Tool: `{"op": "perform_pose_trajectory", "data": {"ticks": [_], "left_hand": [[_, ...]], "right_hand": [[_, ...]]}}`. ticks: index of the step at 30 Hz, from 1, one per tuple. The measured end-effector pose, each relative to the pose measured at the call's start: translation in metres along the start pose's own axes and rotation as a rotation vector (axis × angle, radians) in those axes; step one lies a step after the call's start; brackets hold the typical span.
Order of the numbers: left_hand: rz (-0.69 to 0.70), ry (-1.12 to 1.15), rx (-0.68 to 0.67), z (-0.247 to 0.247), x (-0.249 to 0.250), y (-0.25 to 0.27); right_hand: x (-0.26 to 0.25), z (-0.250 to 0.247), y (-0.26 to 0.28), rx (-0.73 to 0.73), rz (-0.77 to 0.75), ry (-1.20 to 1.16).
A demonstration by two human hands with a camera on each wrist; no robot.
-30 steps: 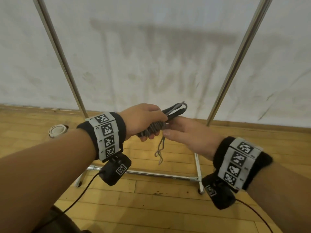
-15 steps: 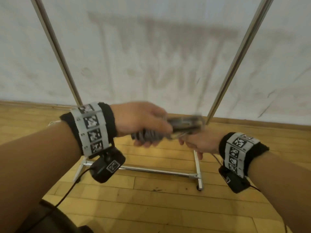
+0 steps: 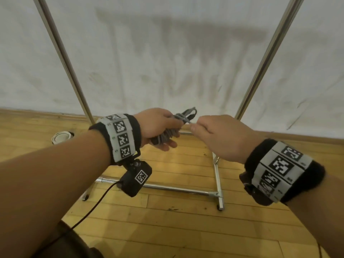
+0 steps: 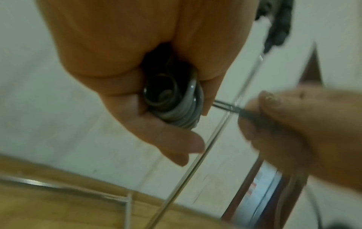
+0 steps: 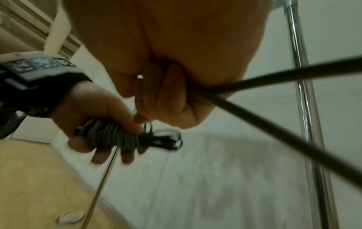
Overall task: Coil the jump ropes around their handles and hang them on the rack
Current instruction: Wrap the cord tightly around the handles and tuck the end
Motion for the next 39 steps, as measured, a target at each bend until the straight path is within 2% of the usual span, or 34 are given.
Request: {"op": "perform_pose_trajectory", "data": {"ticks": [3, 7, 10, 13, 16, 19, 22, 24, 27, 29, 33, 35, 39], "left_hand": [[0.064, 0.275, -0.102, -0.003, 0.006, 0.007], [0.117, 0.367, -0.227, 0.003, 0.011, 0.014], [0.114, 0.343, -0.161, 0.007, 0.014, 0.015], [0.178, 0.262, -0.102, 0.010, 0.020, 0.018], [0.210, 0.016, -0.225, 0.028, 0.018, 0.027], [0.124, -0.434, -0.298, 0.056, 0.001, 0.030], [0.048, -0.793, -0.169, 0.072, -0.016, 0.019], [-0.008, -0.838, -0.042, 0.067, -0.019, 0.011], [-0.049, -0.651, 0.113, 0.044, -0.011, 0.001], [-0.026, -0.431, 0.143, 0.026, -0.003, -0.003], [0.080, 0.088, 0.022, 0.000, 0.010, 0.002], [0.107, 0.288, -0.047, -0.004, 0.011, 0.007], [0.160, 0.407, -0.259, 0.004, 0.014, 0.017]], "right_hand": [[0.015, 0.014, 0.003, 0.011, 0.052, -0.088], [0.028, 0.025, 0.005, -0.012, 0.046, -0.189], [0.029, 0.032, 0.008, -0.047, 0.057, -0.320], [0.032, 0.040, 0.009, -0.086, 0.090, -0.430], [0.037, 0.045, 0.008, -0.180, 0.109, -0.469], [0.036, 0.041, 0.005, -0.368, 0.058, -0.189], [0.032, 0.025, -0.004, -0.360, 0.049, 0.117], [0.023, 0.010, -0.008, -0.272, 0.012, 0.204], [0.001, -0.005, -0.007, -0.174, -0.051, 0.223], [-0.011, -0.007, -0.003, -0.159, -0.083, 0.235], [-0.003, -0.010, 0.007, -0.057, 0.035, -0.034], [0.005, -0.006, 0.010, -0.063, 0.065, -0.164], [0.019, 0.007, 0.017, -0.149, 0.079, -0.450]]}}
Point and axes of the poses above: each hand's wrist, its own y-axis away from the middle knuckle, its own z-axis out of the palm, x = y × z, the point moved 4 cm from there along -y, towards the middle knuckle, and after that the axes turned 7 degrees about -z, right-handed, at the moved point
